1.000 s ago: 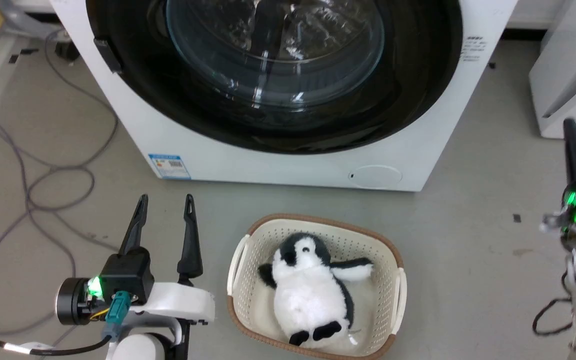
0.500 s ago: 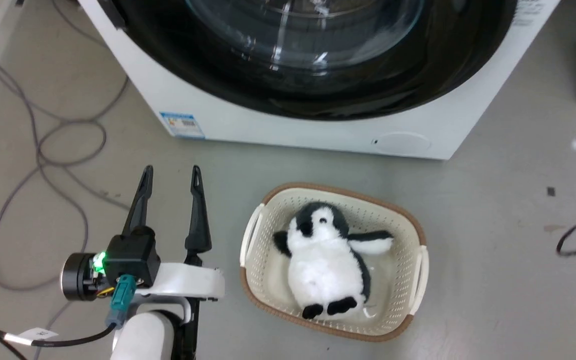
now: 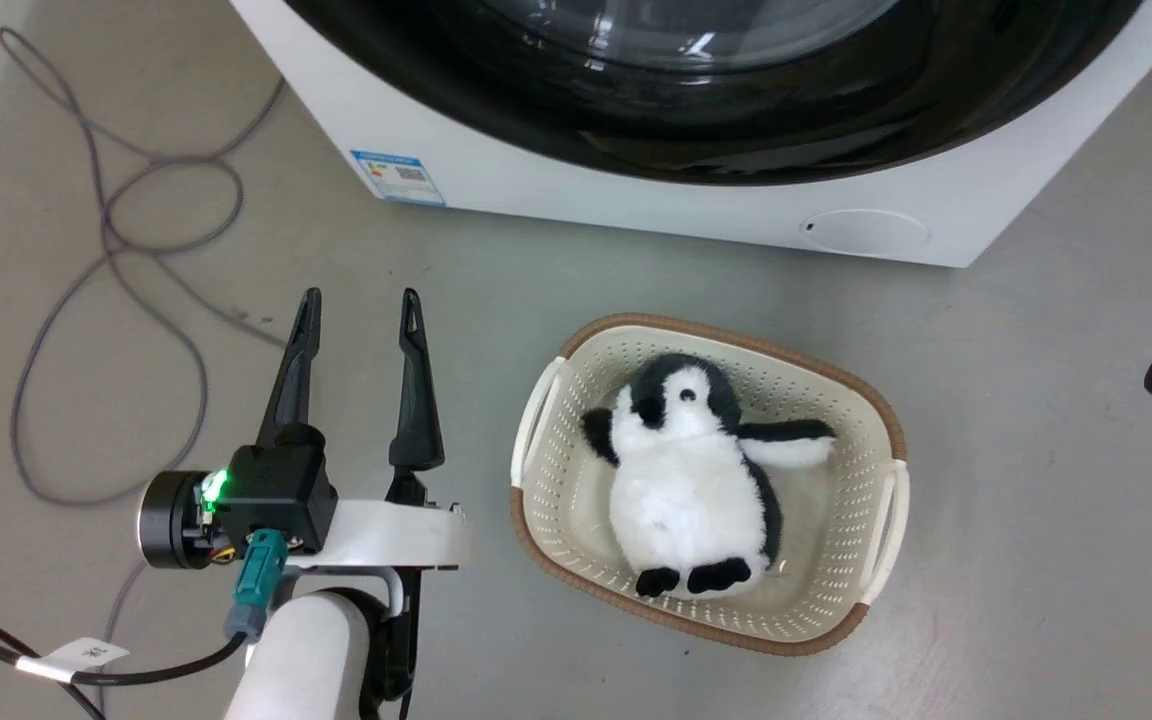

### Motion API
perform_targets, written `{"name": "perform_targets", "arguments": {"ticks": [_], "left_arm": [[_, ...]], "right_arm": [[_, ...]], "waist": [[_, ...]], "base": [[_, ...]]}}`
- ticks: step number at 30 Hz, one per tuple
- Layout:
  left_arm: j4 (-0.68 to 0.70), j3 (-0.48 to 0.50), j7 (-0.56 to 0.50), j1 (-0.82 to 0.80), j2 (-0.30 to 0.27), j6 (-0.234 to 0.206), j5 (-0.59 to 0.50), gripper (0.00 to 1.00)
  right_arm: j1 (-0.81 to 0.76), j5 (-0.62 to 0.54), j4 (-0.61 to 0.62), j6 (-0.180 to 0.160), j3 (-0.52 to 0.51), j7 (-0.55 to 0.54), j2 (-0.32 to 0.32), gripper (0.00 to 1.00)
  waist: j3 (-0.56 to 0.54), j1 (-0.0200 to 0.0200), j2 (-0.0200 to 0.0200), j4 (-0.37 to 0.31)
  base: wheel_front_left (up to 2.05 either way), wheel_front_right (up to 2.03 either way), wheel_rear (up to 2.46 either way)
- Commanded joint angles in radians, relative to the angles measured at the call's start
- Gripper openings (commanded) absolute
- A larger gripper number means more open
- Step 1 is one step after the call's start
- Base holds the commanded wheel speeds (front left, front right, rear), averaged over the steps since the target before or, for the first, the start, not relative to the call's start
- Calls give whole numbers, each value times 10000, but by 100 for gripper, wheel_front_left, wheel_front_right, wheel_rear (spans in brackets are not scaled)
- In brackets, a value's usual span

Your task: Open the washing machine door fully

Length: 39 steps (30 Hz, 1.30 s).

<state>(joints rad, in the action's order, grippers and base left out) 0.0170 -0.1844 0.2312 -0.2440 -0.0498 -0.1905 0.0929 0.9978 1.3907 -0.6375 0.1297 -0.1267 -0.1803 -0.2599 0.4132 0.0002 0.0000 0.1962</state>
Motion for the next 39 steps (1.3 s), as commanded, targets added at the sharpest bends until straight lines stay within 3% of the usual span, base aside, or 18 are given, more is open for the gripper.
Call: {"name": "perform_targets", "arguments": {"ticks": [1,13,39], "left_arm": [[20,-34,103,-171,-5,-55,52,100],[-11,-209,306,-377,-4,-232,123,100],[-354,221,306,477,-4,-12,-81,100]], "right_arm": [[318,257,-143,9,2,-54,-114,0],[1436,955,-1032,10,737,-738,-424,0],[-1552,1111,214,10,2712,-3106,-358,0]], "waist": [[61,-2,0,59],[390,-2,0,297],[-1231,-2,0,-431]], "base": [[0,0,0],[0,0,0],[0,0,0]]}}
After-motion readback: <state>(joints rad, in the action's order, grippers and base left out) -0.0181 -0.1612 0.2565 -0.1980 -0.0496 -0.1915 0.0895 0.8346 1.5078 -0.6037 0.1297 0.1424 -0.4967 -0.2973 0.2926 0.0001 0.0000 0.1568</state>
